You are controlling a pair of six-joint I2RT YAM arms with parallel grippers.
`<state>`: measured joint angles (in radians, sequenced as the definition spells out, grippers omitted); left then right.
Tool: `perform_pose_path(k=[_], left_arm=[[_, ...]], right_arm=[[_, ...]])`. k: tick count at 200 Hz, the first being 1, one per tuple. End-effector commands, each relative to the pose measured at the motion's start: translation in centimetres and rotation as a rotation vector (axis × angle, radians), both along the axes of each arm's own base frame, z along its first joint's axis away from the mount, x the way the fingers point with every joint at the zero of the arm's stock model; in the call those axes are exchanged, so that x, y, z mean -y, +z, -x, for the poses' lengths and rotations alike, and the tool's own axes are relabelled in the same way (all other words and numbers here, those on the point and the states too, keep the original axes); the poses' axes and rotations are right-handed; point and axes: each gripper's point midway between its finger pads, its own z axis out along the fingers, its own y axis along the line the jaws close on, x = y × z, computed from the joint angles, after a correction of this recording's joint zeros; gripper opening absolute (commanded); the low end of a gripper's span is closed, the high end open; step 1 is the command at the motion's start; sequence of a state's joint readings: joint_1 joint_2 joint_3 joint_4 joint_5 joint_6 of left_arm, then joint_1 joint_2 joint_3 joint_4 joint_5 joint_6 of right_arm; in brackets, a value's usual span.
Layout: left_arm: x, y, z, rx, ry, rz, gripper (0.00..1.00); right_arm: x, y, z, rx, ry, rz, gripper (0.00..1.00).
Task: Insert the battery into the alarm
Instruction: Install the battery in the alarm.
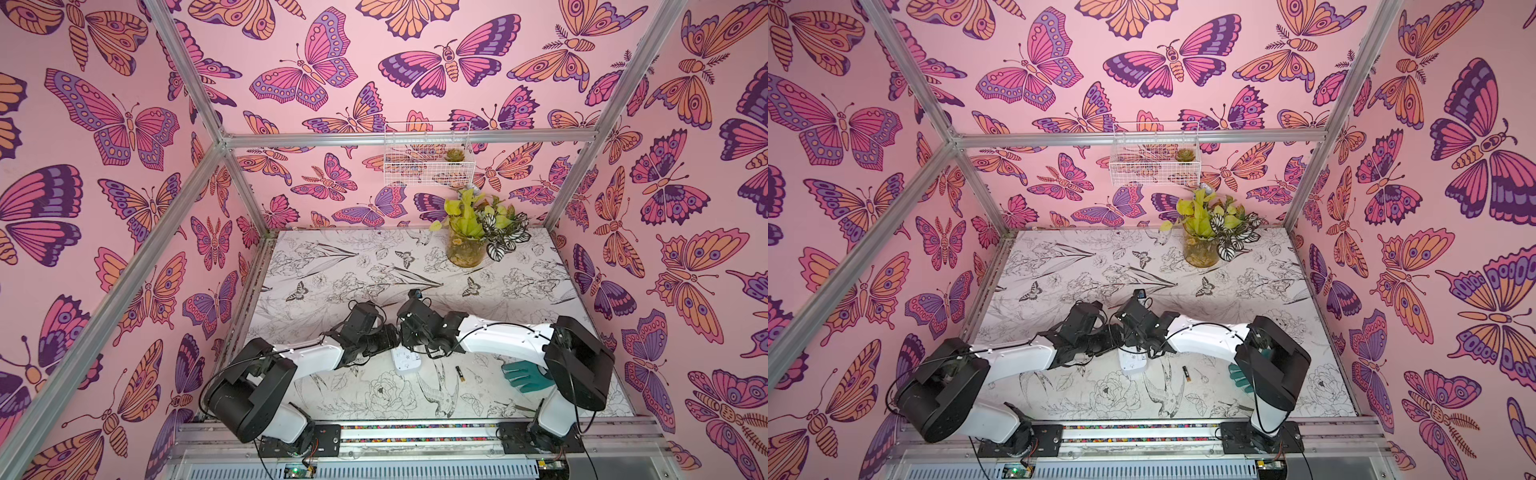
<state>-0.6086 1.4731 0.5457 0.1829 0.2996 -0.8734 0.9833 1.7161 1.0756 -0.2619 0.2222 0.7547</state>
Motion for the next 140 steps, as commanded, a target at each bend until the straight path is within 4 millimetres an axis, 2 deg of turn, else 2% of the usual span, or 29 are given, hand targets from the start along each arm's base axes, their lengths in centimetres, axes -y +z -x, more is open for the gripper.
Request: perform_pose_path(k=[1,78,140], left_arm=[[-1.6,-2.9,1.8,-0.095,0.010,-0.077,0.65],[-1.7,-3.3,1.9,-0.105,0.011,-0.087,0.65],[-1.9,-3.6,1.9,-0.108,0.017,-0.095,0.65]], right_arm=[[0.5,-1.0,0.5,-0.029,0.012,0.031,0.03],[1.3,-2.6,1.6,-0.057,0.016,0.071,0.02],[1.8,-3.1,2.4,-0.056,0.024,0.101,0.02]])
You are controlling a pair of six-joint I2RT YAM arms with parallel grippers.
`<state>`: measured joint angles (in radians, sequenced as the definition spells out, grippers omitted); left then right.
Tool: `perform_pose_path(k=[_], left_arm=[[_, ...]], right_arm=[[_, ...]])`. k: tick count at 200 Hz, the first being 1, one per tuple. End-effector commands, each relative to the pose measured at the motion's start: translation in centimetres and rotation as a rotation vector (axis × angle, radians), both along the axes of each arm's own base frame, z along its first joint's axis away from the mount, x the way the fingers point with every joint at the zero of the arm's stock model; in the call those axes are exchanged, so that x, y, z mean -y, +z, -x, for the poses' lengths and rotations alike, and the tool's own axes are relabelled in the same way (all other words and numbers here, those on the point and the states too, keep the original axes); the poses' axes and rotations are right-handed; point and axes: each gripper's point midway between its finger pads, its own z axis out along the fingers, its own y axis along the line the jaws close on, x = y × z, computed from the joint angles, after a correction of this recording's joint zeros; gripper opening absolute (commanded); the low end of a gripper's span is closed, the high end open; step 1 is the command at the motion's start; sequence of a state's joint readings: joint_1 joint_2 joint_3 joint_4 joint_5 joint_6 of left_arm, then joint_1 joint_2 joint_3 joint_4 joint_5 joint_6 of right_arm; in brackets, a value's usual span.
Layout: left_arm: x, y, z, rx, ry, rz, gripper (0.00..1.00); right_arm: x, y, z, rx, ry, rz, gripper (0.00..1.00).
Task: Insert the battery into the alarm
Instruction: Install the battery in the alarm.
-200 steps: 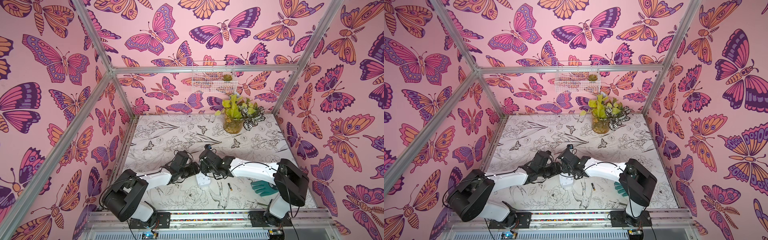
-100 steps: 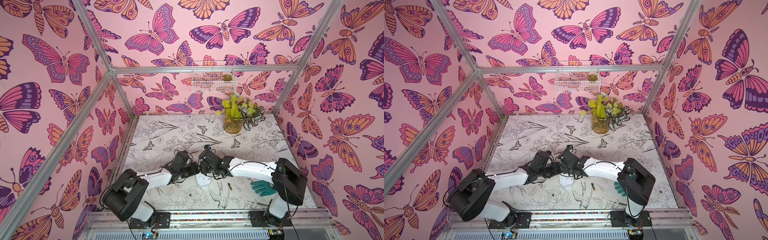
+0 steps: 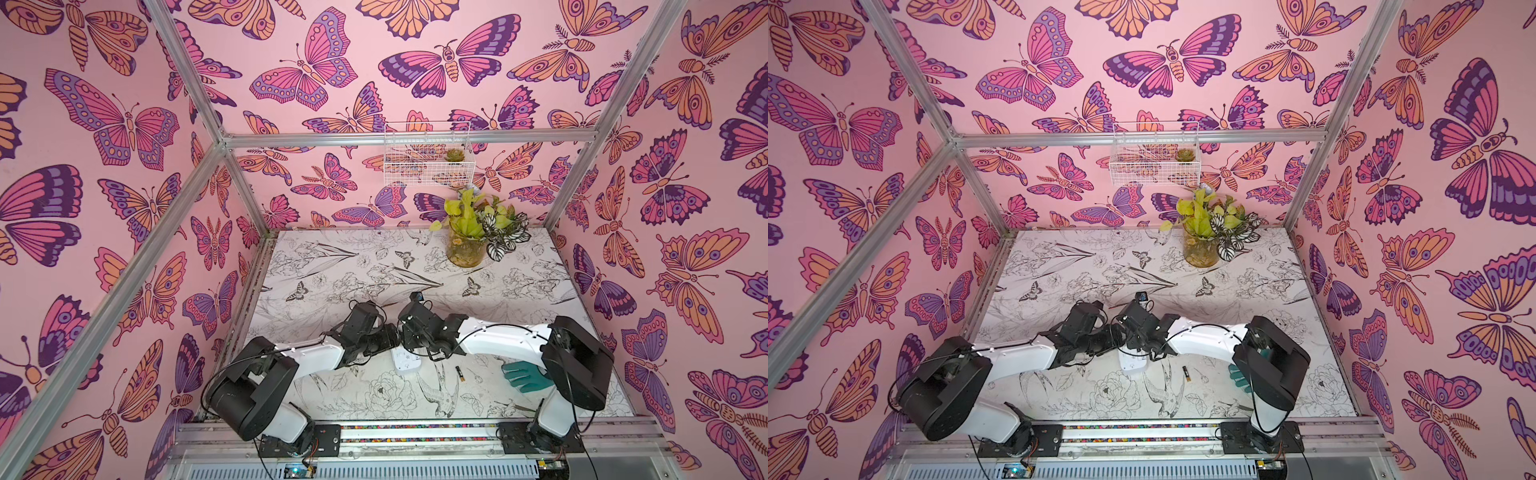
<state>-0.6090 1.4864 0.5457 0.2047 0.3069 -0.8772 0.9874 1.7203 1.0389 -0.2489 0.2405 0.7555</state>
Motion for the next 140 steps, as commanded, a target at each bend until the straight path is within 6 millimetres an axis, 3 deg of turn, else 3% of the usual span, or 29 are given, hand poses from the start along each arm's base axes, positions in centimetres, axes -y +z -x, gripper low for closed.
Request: perform_pose_path(k=[1,33,70,140], left_arm=[[-2.2,-3.5,2.1,-0.110,0.019,-0.106,0.65],[-2.2,-3.5,2.1,-0.112,0.020,-0.105,0.65],[-2.1,-3.5,2.1,-0.113,0.020,-0.103,0.65],[-2.3,-3.5,2.3,-0.112,0.020,-0.105,0.65]], right_arm=[[1.0,-1.8,2.0,-0.053,0.030,0.068,0.02],[1.3,-1.9,2.2,-0.044,0.030,0.084,0.02],[1.6,-0.1,1.3,0.009,0.010,0.096,0.04],[-0.2,2.9,-0.5,0.067,0.015,0.066,0.07]])
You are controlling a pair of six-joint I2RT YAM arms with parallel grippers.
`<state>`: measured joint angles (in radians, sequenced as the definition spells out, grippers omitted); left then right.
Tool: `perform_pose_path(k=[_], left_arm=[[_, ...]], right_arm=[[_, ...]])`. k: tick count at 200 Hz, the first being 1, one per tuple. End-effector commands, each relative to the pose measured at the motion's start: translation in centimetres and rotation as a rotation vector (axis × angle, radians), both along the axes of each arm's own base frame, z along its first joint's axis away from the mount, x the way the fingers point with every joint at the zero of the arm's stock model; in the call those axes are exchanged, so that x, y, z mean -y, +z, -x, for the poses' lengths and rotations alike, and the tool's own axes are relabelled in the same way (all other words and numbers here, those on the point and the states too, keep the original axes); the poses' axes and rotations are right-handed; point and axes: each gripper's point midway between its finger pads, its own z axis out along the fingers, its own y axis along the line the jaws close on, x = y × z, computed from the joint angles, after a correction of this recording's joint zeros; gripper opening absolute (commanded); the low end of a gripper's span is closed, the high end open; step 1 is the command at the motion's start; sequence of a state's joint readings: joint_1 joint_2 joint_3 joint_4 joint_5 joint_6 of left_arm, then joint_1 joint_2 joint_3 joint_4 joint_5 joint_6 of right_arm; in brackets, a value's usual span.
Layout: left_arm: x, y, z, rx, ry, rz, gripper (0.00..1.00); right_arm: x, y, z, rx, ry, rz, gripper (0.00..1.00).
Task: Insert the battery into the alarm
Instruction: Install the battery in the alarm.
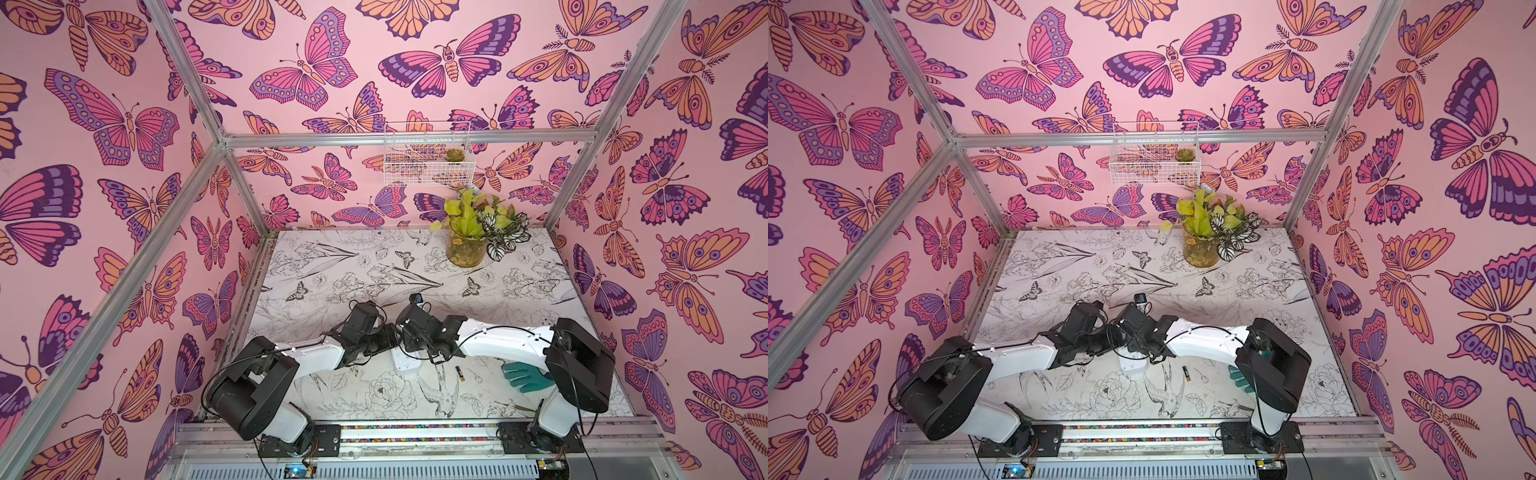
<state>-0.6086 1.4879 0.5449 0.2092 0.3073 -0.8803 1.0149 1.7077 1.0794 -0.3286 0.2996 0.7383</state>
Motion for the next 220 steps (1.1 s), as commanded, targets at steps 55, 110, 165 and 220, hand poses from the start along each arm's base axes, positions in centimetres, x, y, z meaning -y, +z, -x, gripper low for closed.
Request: perform_pose_path(k=[55,110,165,220], left_arm=[[-2.3,-3.7,2.4,-0.116,0.018,-0.111,0.65],[-2.5,-3.8,2.5,-0.117,0.019,-0.114,0.65],[-2.5,-4.0,2.5,-0.121,0.020,-0.119,0.65],[-2.6,-4.1,2.5,-0.121,0.019,-0.124,0.65]], right_arm=[[-1.2,1.2,-0.8,0.007,0.019,0.004,0.06],[-1.0,-0.4,-0.1,-0.035,0.021,0.013,0.05],[-0.5,-1.3,0.4,-0.058,0.020,0.025,0.05],[0.2,-2.1,1.0,-0.076,0.017,0.041,0.05]])
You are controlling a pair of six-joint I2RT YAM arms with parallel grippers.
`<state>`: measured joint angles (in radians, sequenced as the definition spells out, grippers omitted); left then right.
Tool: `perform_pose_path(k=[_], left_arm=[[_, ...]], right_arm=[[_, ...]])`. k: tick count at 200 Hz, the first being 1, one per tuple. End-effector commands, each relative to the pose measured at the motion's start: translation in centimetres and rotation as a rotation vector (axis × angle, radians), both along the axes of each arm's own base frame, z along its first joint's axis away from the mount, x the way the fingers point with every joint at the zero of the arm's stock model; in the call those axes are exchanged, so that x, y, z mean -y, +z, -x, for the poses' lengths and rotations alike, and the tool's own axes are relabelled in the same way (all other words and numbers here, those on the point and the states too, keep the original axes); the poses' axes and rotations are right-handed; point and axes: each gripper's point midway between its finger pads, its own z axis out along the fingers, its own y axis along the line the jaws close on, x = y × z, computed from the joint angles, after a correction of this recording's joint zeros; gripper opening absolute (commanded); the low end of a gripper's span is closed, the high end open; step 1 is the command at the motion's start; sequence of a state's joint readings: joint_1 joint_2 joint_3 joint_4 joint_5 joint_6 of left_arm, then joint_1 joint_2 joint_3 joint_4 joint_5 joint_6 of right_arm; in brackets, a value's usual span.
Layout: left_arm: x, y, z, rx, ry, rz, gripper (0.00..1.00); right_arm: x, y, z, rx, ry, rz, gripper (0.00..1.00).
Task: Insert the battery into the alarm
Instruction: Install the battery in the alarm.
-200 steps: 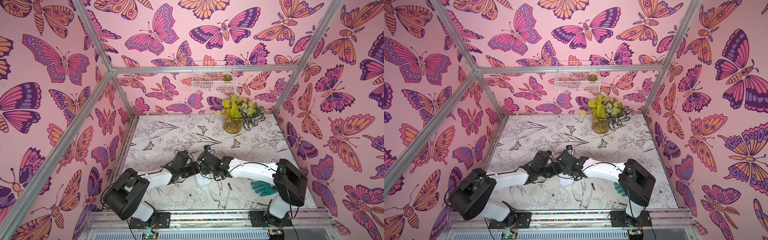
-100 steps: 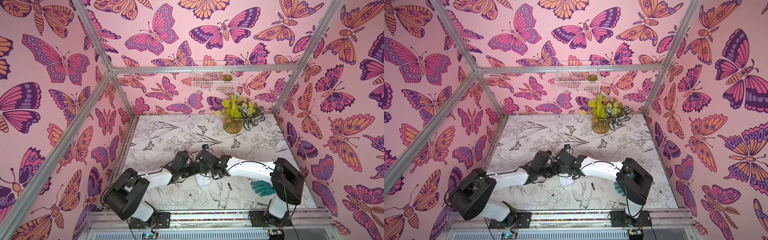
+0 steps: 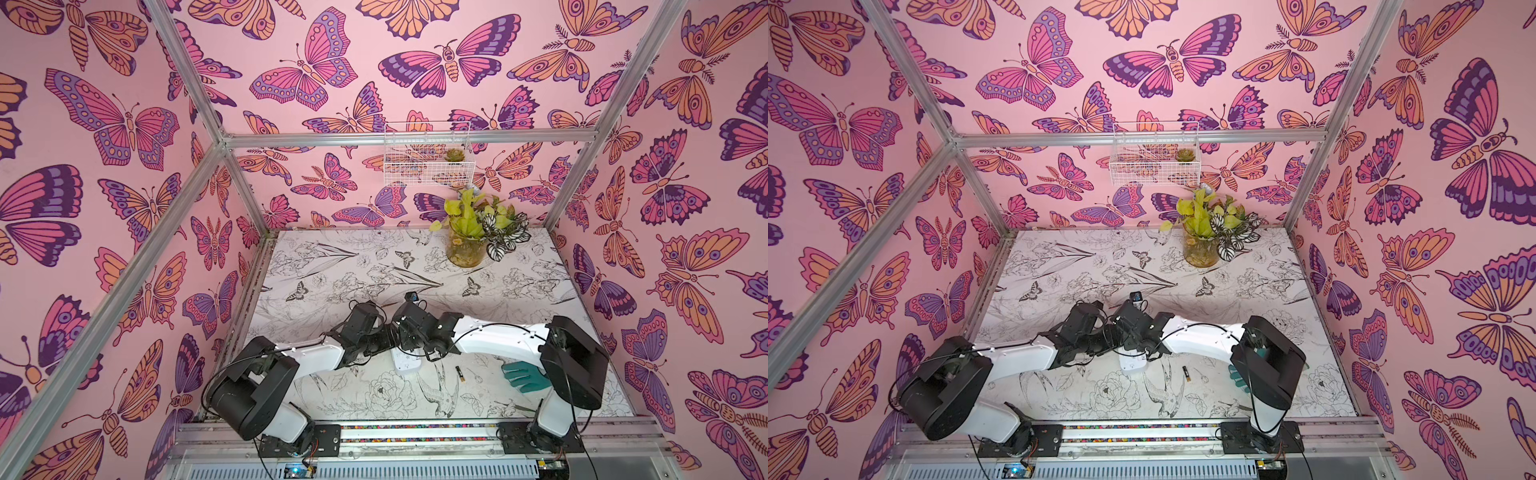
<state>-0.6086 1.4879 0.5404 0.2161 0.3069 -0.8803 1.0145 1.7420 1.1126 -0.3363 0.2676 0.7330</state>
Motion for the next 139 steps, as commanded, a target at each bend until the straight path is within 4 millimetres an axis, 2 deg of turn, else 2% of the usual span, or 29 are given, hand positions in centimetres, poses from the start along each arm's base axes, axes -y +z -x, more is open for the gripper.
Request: perform_pose_path(k=[1,139], left_arm=[[-2.6,-4.1,2.5,-0.123,0.019,-0.125,0.65],[-2.8,-4.3,2.5,-0.127,0.031,-0.133,0.65]], right_arm=[[1.1,-1.7,1.0,-0.050,-0.002,0.047,0.05],[2.8,-4.8,4.5,-0.128,-0.036,0.049,0.04]])
